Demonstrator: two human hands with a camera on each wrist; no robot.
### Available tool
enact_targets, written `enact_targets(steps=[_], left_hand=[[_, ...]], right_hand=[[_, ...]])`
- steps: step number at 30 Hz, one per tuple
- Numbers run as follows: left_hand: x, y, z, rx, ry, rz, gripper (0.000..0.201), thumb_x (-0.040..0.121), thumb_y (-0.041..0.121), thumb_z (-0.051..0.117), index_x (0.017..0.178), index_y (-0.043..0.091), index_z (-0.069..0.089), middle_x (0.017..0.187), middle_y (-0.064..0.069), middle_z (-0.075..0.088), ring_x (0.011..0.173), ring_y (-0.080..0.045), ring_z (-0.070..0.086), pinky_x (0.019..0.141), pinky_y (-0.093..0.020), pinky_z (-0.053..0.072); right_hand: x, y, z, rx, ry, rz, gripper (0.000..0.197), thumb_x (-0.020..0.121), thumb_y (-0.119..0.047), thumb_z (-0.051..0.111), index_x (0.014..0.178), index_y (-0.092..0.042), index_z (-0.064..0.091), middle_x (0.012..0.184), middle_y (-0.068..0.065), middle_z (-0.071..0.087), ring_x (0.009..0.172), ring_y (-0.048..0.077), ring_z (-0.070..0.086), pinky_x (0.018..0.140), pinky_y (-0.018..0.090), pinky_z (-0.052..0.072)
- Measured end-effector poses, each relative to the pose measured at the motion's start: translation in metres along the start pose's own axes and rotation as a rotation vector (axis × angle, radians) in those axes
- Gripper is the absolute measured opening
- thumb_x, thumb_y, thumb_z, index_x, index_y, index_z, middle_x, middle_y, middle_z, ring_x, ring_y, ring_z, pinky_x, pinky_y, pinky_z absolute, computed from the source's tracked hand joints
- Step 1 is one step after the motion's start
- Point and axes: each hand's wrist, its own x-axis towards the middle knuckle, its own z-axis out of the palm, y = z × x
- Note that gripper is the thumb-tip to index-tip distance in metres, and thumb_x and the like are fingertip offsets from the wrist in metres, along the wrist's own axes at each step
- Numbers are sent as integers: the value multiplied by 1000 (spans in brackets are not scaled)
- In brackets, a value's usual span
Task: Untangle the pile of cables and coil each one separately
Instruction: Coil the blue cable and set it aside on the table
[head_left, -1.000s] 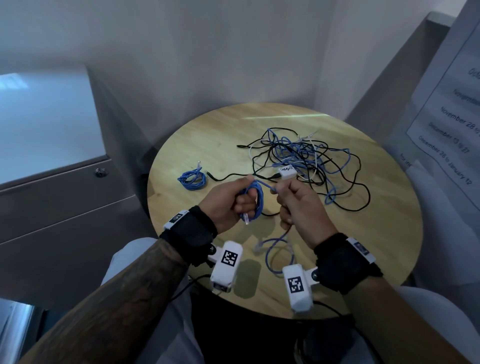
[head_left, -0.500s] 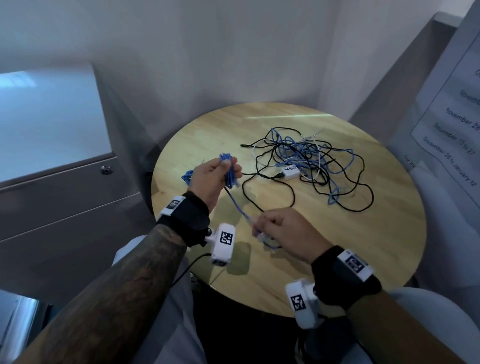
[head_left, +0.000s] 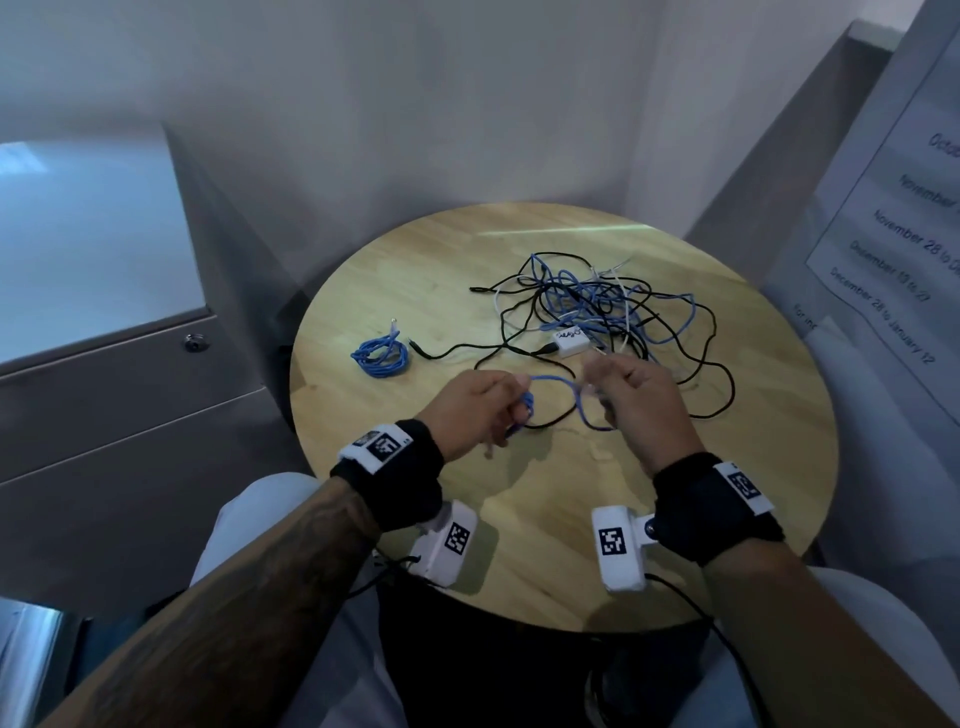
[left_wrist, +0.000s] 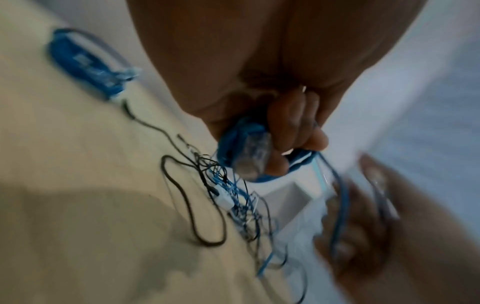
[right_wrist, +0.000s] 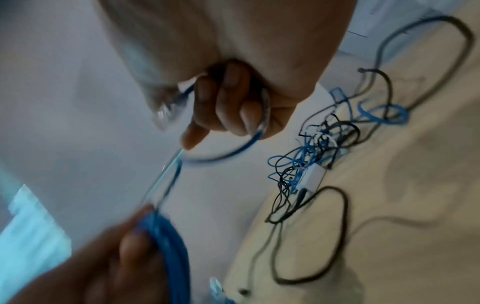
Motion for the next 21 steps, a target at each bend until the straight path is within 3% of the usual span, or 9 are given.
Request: enact_targets(steps=[2, 3, 4, 6, 8, 10, 14, 19, 21], left_hand=[[-1, 7, -11, -215, 71, -59, 42, 103, 30, 45, 68, 8, 53, 46, 5, 35, 42, -14, 30, 52, -28, 39], [-2, 9, -16, -311, 95, -79, 42, 103, 30, 45, 67, 8, 51, 45, 4, 32, 41, -13, 26, 49, -27, 36], [-3, 12, -20, -389, 110, -94, 44, 102, 31, 45, 65, 9, 51, 45, 4, 29, 41, -13, 23, 47, -26, 35], [-4, 15, -22, -479, 106, -122, 46, 102, 32, 44, 62, 11, 50, 46, 3, 25, 40, -13, 21, 45, -25, 35], [-4, 15, -18, -506, 67, -145, 47, 102, 33, 44, 61, 12, 50, 46, 3, 24, 39, -12, 20, 45, -26, 33], [-5, 13, -13, -491, 30, -158, 48, 102, 34, 43, 60, 12, 50, 46, 4, 24, 39, -12, 20, 47, -27, 30], [-8, 14, -8, -460, 13, -160, 47, 102, 36, 44, 61, 11, 50, 46, 3, 24, 39, -12, 21, 46, -26, 31], [-8, 17, -13, -491, 37, -163, 46, 103, 34, 43, 63, 11, 50, 46, 4, 25, 39, -11, 21, 43, -23, 33], [-8, 17, -14, -499, 43, -165, 46, 103, 35, 42, 64, 11, 51, 47, 4, 25, 40, -11, 21, 44, -23, 34]], right_hand=[[2, -3, -7, 169, 20, 39, 54, 88, -60, 63, 64, -12, 64, 57, 10, 37, 49, 13, 29, 54, 27, 22], [3, -2, -11, 181, -10, 37, 54, 85, -61, 66, 63, -11, 64, 58, 11, 37, 49, 15, 28, 54, 29, 22], [3, -3, -14, 131, -63, 20, 46, 85, -53, 68, 66, -12, 66, 58, 8, 43, 50, 15, 32, 53, 27, 25], [-4, -7, -11, -80, -212, 9, 11, 89, -32, 71, 90, -22, 74, 65, 0, 57, 55, 12, 47, 52, 23, 37], [-11, -3, 0, -217, -371, 57, 21, 91, -21, 72, 110, -29, 71, 70, 4, 62, 59, 12, 54, 57, 22, 45], [-15, 6, 13, -273, -451, 86, 18, 92, -17, 70, 108, -23, 74, 73, 2, 68, 63, 12, 62, 63, 20, 49], [-13, 19, 23, -328, -429, 61, 12, 93, -21, 69, 100, -21, 78, 94, -3, 75, 92, 12, 68, 85, 27, 50], [-7, 20, 15, -473, -290, -147, 13, 93, -25, 69, 98, -24, 80, 93, -6, 65, 92, 12, 62, 90, 33, 45], [-6, 14, 9, -380, -344, -85, 15, 95, -25, 66, 100, -24, 80, 95, -1, 65, 93, 11, 62, 88, 30, 46]])
